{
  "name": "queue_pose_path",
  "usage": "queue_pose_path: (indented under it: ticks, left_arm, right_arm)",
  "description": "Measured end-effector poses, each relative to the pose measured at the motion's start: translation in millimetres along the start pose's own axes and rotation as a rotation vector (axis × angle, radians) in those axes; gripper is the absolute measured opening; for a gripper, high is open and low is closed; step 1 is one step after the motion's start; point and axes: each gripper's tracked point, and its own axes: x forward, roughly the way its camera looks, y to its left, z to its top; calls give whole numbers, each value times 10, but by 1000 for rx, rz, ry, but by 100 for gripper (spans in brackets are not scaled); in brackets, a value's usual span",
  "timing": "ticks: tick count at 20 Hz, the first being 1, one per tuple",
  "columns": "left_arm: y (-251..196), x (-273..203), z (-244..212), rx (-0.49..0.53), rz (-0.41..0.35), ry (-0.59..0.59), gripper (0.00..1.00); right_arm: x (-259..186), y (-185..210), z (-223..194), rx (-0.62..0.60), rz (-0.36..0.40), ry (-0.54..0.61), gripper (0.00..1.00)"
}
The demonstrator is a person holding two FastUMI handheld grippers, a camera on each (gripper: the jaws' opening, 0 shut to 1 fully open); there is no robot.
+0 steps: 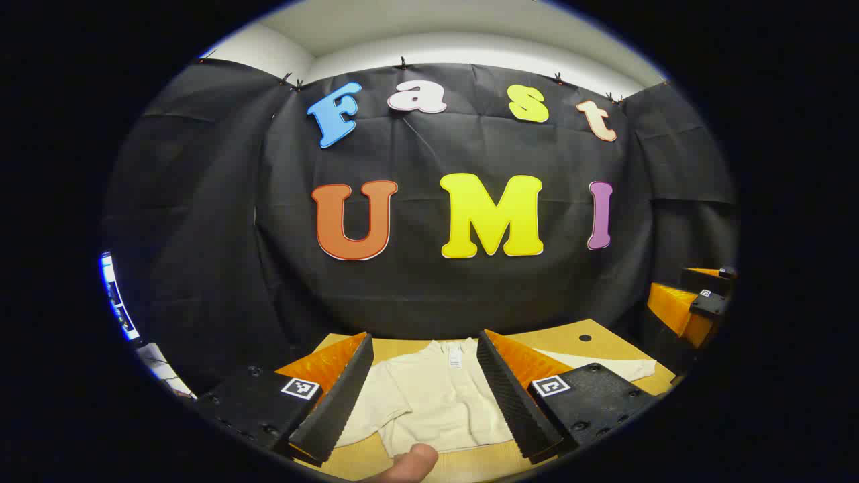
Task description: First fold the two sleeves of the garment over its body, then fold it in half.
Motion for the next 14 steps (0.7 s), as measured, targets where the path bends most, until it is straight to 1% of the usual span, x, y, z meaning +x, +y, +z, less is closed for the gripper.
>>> queue_pose_path:
  ticks: [3,10,14]
  left_arm:
    - [-141,73,32,-4,-7,-2,99]
    - [-214,176,187,28,20,-50,99]
    - [-277,229,152,28,12,-42,99]
  right_arm:
    - [115,7,-21,-6,27,7,94]
    - [339,48,-69,-14,67,10,94]
    - [397,81,-142,-17,87,22,94]
